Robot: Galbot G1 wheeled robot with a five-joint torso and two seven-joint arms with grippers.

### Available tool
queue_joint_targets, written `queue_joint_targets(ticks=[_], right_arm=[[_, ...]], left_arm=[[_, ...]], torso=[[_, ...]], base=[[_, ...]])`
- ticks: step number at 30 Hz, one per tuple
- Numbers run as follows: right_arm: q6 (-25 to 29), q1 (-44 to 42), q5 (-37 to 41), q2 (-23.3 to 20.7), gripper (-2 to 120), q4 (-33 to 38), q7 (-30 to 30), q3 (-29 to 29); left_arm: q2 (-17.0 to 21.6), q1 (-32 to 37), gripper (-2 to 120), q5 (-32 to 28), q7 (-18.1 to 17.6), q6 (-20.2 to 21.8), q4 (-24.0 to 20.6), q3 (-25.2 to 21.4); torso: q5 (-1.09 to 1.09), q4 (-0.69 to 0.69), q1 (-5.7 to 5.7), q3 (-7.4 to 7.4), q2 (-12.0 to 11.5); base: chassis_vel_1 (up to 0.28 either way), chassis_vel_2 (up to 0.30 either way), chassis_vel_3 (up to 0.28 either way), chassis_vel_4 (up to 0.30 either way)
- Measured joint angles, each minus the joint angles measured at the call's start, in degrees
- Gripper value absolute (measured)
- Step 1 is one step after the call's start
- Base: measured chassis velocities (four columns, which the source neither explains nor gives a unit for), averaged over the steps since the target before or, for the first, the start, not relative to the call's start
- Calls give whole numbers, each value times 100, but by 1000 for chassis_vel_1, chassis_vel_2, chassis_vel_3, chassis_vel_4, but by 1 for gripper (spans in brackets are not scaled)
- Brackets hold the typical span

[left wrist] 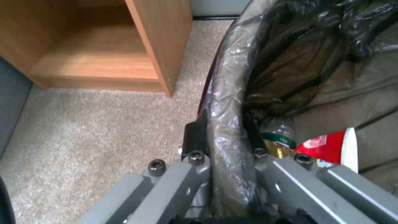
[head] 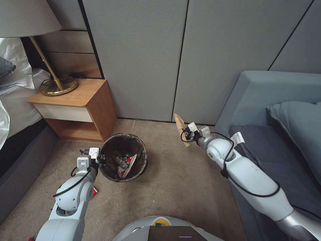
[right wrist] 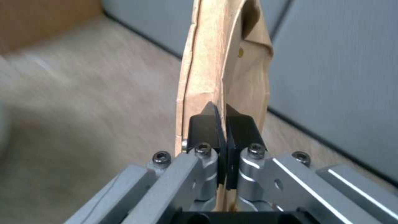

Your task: Pick up the trash bin, then pick up the garbage from the floor and place it into the trash bin.

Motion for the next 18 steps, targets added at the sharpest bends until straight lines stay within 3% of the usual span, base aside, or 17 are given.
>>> queue_joint_targets(ticks=[4, 10, 18], right_arm=[[-179, -71, 379, -67, 0, 641, 185, 161], [-610, 164, 1690, -137, 0, 1865, 670, 54], [-828, 795, 2727, -224, 0, 2575, 1035, -318]], left_arm=[[3, 17, 3, 0, 4, 0, -95, 10], [41, 81, 3, 0, 14, 0, -277, 9], [62, 77, 3, 10, 18, 0, -322, 22]], torso=[[-1, -1, 0, 0, 0], [-2, 0, 0, 0, 0], [-2, 0, 0, 0, 0]], base=[[0, 0, 0, 0], [0, 0, 0, 0], [0, 0, 0, 0]])
